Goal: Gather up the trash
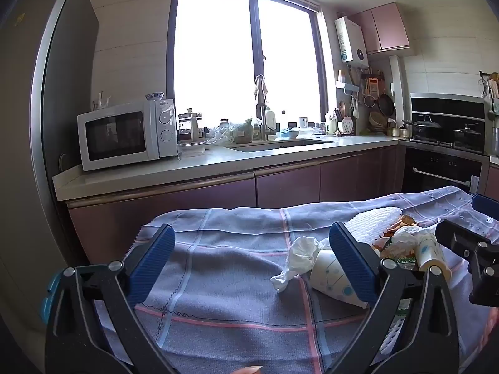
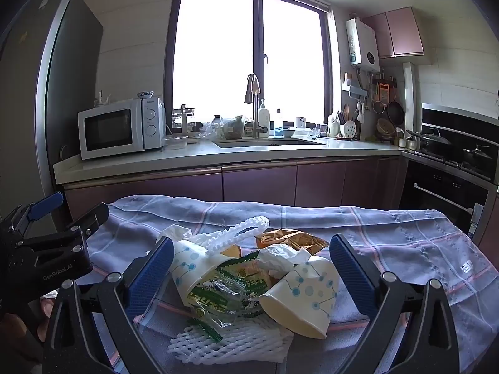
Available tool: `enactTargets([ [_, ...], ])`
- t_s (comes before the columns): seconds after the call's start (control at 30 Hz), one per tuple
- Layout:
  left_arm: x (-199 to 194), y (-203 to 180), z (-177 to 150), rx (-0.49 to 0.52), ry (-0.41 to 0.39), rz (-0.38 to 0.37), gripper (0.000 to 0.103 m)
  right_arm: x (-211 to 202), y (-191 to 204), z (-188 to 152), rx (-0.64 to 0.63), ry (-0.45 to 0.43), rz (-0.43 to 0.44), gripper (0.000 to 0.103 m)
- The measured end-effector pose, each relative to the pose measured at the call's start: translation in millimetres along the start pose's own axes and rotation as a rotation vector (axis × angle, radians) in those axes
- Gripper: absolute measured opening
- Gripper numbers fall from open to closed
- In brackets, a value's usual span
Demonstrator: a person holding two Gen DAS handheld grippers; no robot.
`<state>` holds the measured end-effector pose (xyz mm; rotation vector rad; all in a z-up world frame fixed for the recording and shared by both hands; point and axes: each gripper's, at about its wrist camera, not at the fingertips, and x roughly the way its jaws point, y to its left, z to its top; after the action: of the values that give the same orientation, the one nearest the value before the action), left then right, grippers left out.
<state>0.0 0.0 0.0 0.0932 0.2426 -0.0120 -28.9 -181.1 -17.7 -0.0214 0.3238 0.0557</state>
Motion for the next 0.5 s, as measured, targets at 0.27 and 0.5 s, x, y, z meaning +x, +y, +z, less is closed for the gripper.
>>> enactTargets([
  [0.27,-6.0,7.5,8.9,-0.018,-0.027,-0.001,0.098,-3.2,4.2,0.7,0.007,-0.018,-0.003,0.097],
  [0.5,-12.1,6.2,7.4,-0.017,-0.048,0.008,0.098,-5.2,5.7,3.1,0.009,-0.011,0.002,0.097],
])
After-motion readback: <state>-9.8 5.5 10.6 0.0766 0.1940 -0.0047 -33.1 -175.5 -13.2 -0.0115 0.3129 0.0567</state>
